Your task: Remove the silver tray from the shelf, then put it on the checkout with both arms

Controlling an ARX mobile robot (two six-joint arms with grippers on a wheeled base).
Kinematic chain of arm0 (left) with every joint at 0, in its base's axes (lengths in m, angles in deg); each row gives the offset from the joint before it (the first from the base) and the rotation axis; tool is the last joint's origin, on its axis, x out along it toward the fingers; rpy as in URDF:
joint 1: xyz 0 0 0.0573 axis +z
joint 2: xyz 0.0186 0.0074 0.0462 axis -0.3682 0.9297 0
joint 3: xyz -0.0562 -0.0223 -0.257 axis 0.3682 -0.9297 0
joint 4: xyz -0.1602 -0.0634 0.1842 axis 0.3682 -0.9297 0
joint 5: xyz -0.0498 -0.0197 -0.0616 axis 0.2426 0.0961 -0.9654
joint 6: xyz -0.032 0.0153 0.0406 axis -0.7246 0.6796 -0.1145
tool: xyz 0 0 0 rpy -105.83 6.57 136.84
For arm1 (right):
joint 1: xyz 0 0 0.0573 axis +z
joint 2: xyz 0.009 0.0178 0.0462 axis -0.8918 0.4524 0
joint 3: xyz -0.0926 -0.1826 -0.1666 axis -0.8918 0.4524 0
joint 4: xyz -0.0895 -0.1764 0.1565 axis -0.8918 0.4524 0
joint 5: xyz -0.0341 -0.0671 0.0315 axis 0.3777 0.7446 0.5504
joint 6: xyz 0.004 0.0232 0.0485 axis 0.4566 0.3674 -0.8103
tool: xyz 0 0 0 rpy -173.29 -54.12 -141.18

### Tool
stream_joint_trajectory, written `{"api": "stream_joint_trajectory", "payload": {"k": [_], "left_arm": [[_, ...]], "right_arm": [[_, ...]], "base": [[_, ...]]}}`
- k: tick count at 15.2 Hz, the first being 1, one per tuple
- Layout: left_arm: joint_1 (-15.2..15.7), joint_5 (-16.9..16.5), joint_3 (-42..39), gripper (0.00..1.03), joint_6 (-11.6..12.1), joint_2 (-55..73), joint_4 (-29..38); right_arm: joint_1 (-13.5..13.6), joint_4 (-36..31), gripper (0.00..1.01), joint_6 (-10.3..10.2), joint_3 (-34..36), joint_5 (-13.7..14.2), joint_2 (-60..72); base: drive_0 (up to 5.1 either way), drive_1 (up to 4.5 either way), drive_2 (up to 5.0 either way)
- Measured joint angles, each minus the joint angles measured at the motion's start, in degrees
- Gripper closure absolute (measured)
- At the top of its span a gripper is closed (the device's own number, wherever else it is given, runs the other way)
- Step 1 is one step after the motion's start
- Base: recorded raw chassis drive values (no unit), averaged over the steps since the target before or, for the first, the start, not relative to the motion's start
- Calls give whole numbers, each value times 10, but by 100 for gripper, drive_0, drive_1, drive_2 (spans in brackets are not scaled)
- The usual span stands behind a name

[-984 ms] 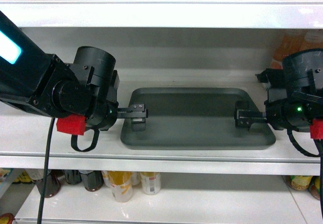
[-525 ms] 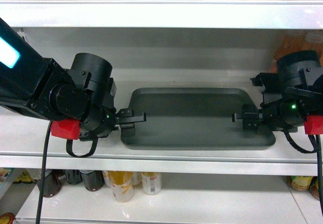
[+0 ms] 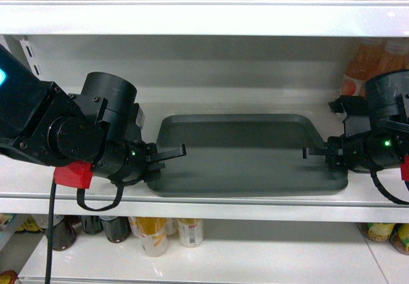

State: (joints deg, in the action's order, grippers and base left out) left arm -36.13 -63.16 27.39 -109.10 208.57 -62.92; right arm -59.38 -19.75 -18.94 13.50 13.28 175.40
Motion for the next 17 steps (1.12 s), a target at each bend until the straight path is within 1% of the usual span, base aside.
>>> {"api": "stream_joint_trajectory", "payload": {"k": [2,3,4,5,6,7,8,10,12,17], "left_arm": [[0,7,-39,101,-12,-25,17],[-2,11,-64,101,-12,-42,22],[-12,26,-115,101,-12,-84,35],[-36,57,-200,101,1,-197,70],[-55,77,-256,101,7,-275,87],[-65,86,-289,101,7,-319,90],[-72,94,-312,101,7,-343,92],[-75,98,-318,101,8,-348,94],[-78,105,-332,101,16,-354,104],[-80,107,-346,101,23,-351,104]], "right_arm": [[0,-32,98,-1,49,-2,-24],[1,-46,98,-6,81,-6,-41],[4,-67,98,-9,141,-5,-82],[4,-115,98,-26,266,-10,-206],[5,-140,98,-24,338,-10,-304],[9,-148,98,-23,390,-8,-361],[12,-157,98,-23,422,-6,-391],[12,-160,98,-24,435,-5,-401],[12,-173,98,-24,457,-4,-417],[15,-174,98,-25,480,-3,-422]], "base": [[0,0,0],[0,0,0],[0,0,0],[0,0,0],[0,0,0],[0,0,0],[0,0,0],[0,0,0],[0,0,0],[0,0,0]]}}
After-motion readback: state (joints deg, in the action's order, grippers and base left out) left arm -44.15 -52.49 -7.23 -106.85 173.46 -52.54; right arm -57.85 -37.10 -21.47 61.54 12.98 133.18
